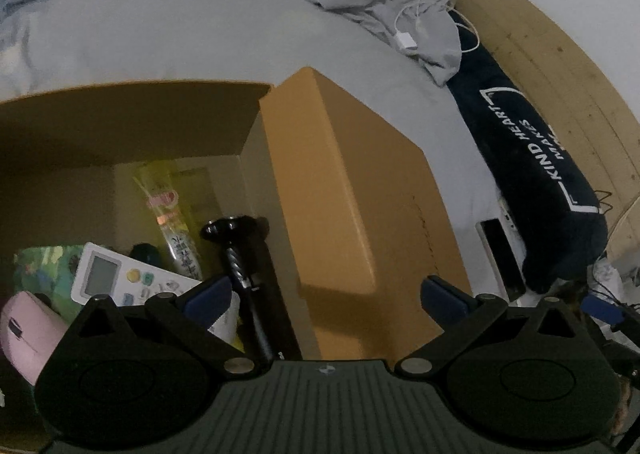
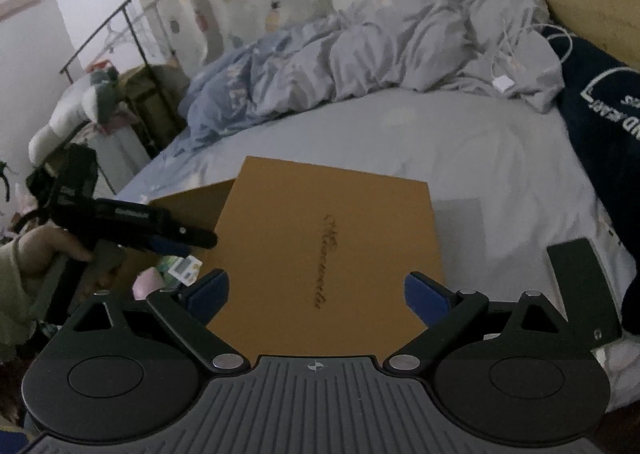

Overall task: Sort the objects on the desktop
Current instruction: 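Carry the lid with the right gripper over the open box, then lower the lid onto the box with the right gripper while the left gripper presses it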

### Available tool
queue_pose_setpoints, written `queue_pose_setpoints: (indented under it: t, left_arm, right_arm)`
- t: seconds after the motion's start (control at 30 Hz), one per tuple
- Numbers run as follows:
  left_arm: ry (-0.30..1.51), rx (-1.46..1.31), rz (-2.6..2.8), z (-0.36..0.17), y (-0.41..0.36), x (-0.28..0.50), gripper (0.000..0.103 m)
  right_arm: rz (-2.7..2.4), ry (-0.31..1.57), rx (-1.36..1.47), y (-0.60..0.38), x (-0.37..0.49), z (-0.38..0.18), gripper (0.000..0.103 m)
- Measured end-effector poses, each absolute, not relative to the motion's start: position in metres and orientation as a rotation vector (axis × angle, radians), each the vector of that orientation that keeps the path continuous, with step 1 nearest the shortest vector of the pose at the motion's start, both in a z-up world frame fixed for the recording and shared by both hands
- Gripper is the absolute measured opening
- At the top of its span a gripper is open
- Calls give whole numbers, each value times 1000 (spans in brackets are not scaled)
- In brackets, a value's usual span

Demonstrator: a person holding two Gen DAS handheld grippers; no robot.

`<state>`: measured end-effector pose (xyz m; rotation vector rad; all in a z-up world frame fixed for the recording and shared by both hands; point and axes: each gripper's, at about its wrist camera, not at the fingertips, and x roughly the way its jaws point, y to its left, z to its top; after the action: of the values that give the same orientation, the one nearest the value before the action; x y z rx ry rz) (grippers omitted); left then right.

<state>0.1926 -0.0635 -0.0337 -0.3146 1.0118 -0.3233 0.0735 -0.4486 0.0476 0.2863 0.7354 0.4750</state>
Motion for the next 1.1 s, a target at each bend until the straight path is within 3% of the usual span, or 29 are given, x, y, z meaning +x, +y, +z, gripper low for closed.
queue_pose_setpoints:
  t: [0.3, 0.7, 1.1]
  left_arm:
    - [880, -192, -348, 2, -58, 183, 103]
    - [721, 59, -431, 50, -91, 206, 103]
    - [717, 358, -533, 30, -157, 260, 103]
  right_arm:
    - [425, 767, 371, -448, 62, 29, 103]
    - [131, 777, 827, -445, 35, -10, 103]
    - [-67, 846, 1122, -431, 34, -70, 103]
